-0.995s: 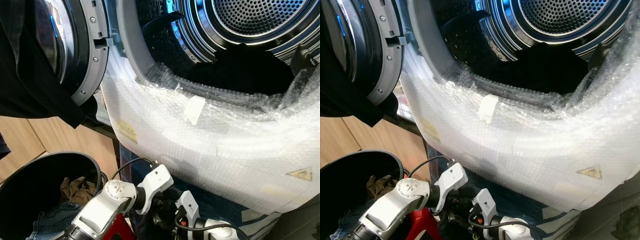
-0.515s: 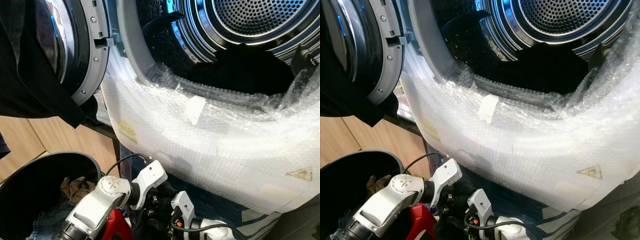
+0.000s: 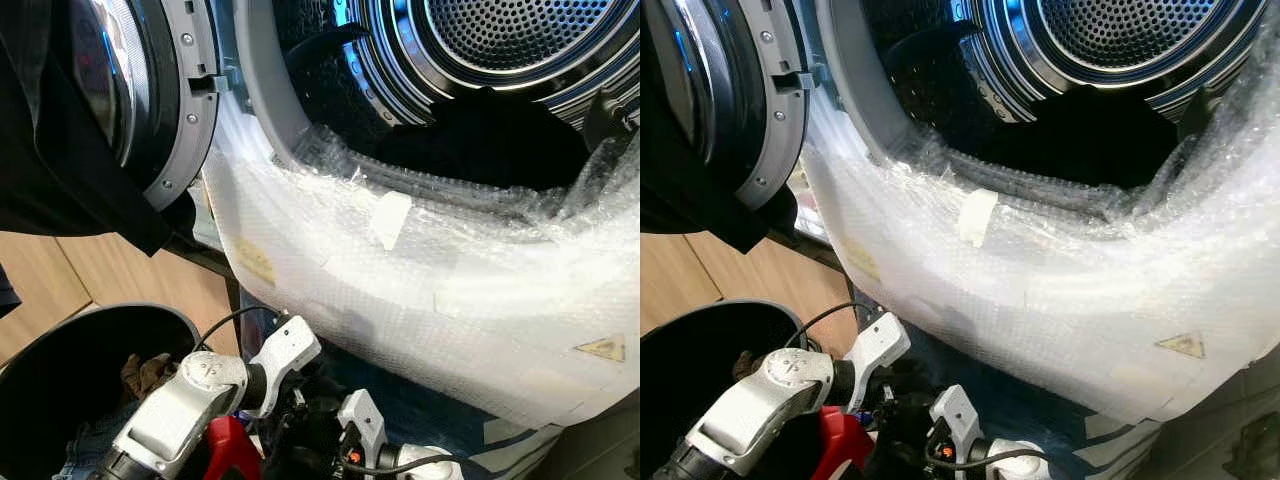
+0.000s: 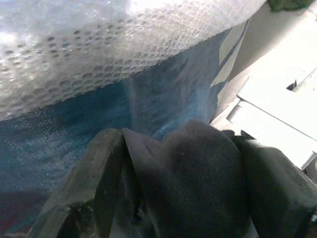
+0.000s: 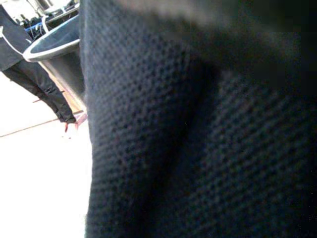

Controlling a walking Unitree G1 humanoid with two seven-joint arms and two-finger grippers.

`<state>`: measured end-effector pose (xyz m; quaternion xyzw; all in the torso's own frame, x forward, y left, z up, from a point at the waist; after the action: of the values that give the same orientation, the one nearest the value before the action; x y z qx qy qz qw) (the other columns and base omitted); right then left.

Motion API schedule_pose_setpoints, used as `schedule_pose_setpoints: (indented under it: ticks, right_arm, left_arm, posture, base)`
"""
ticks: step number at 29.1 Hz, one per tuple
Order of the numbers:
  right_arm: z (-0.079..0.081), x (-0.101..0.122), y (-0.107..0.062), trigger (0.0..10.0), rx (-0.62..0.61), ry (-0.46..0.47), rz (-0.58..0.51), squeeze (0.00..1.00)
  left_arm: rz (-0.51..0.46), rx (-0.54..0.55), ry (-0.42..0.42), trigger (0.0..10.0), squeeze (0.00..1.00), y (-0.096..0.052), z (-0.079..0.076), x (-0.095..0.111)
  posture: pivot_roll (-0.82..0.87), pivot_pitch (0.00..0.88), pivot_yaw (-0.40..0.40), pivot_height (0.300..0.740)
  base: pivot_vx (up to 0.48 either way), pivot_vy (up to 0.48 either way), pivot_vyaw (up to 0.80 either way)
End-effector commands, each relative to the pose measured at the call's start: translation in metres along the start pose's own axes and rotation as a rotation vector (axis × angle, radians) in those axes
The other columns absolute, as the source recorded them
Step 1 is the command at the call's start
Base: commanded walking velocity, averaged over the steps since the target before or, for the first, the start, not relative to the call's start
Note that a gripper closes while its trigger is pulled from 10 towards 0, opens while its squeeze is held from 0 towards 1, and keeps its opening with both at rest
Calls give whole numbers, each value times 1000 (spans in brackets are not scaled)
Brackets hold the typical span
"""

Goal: Clothes washing

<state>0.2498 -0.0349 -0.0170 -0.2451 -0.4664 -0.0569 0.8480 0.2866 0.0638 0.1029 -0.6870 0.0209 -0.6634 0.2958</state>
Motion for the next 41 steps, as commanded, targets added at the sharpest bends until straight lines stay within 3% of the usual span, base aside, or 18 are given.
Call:
schedule_pose_setpoints:
  ticks: [1,7,8,16,17,18,22,23,24,25,27,31,34,35,36,37,39,41]
  right_arm:
    - [3,-24,-1,0,-2,50,76,0]
    - [4,-32,-5,0,-9,75,76,0]
    - [4,-38,-7,0,-13,86,85,0]
    - [-3,-42,-14,0,-44,99,95,0]
    - [-4,-42,-15,0,-44,98,94,0]
    - [-4,-42,-16,0,-43,93,94,0]
    - [-7,-41,-21,0,-47,89,90,0]
    - [-8,-41,-22,0,-51,88,90,0]
    - [-11,-40,-25,0,-66,90,82,0]
    - [-14,-37,-26,0,-82,96,62,0]
    - [-15,-35,-27,0,-90,99,51,0]
    - [-16,-21,-27,0,-80,78,4,0]
    - [-15,-14,-31,0,-76,62,-23,0]
    - [-15,-11,-33,0,-77,52,-37,0]
    - [-15,-11,-33,0,-77,52,-37,0]
    - [-15,-8,-33,0,-83,47,-43,0]
    - [-14,-6,-31,0,-69,17,-25,0]
    - [-13,-4,-32,0,-63,2,-27,0]
  left_arm:
    - [-117,63,61,10000,1000,-19,12,32]
    - [-132,179,37,10000,1000,-45,27,40]
    - [-98,230,42,10000,1000,-58,32,36]
    - [13,371,9,10000,961,-98,42,11]
    - [46,424,11,10000,596,-102,48,3]
    - [74,484,-11,10000,4,-107,53,-4]
    - [127,705,-104,10000,0,-128,71,-26]
    - [147,779,-104,10000,0,-137,77,-31]
    - [218,924,-38,10000,0,-156,88,-41]
    - [257,1041,-36,10000,0,-174,94,-55]
    - [253,1108,-32,10000,0,-183,96,-58]
    - [153,1250,-33,10000,0,-188,96,-68]
    - [149,1349,-119,10000,0,-193,93,-85]
    - [150,1403,-104,10000,0,-196,91,-89]
    - [150,1403,-104,10000,0,-196,91,-89]
    - [133,1428,-18,10000,0,-196,92,-84]
    - [17,1504,-54,10000,0,-198,94,-79]
    - [-4,1531,-54,10000,0,-198,95,-79]
  posture:
    - [45,0,9,740]
    - [54,0,13,740]
    - [57,0,15,740]
    - [70,0,18,740]
    - [69,0,18,740]
    - [69,0,16,740]
    - [75,0,17,740]
    - [75,0,17,740]
    - [77,0,21,740]
    - [77,0,27,740]
    - [78,0,25,740]
    - [93,0,17,740]
    - [113,0,7,740]
    - [114,0,5,740]
    - [114,0,5,740]
    - [101,0,2,740]
    - [87,0,1,740]
    - [82,0,-4,740]
  base:
    - [0,0,0]
    - [0,0,0]
    - [0,0,0]
    - [0,0,0]
    - [0,0,0]
    - [0,0,0]
    - [0,0,0]
    - [0,0,0]
    - [0,0,0]
    - [0,0,0]
    - [0,0,0]
    - [0,0,0]
    - [0,0,0]
    - [0,0,0]
    - [0,0,0]
    - [0,0,0]
    - [0,0,0]
    - [0,0,0]
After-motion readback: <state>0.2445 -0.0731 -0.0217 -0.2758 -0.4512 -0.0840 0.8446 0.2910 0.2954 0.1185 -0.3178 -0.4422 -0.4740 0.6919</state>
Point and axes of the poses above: a point about 5 cm out from each wrist's last joint towards the gripper, its own y axis pointing out of the wrist towards the gripper, its own x axis along the axis of the wrist's last joint, z = x × y, the point moved 4 cm from there along y, pointing out of the wrist towards the gripper, and after that the axes turned 8 degrees about y, right-handed, at the moved point
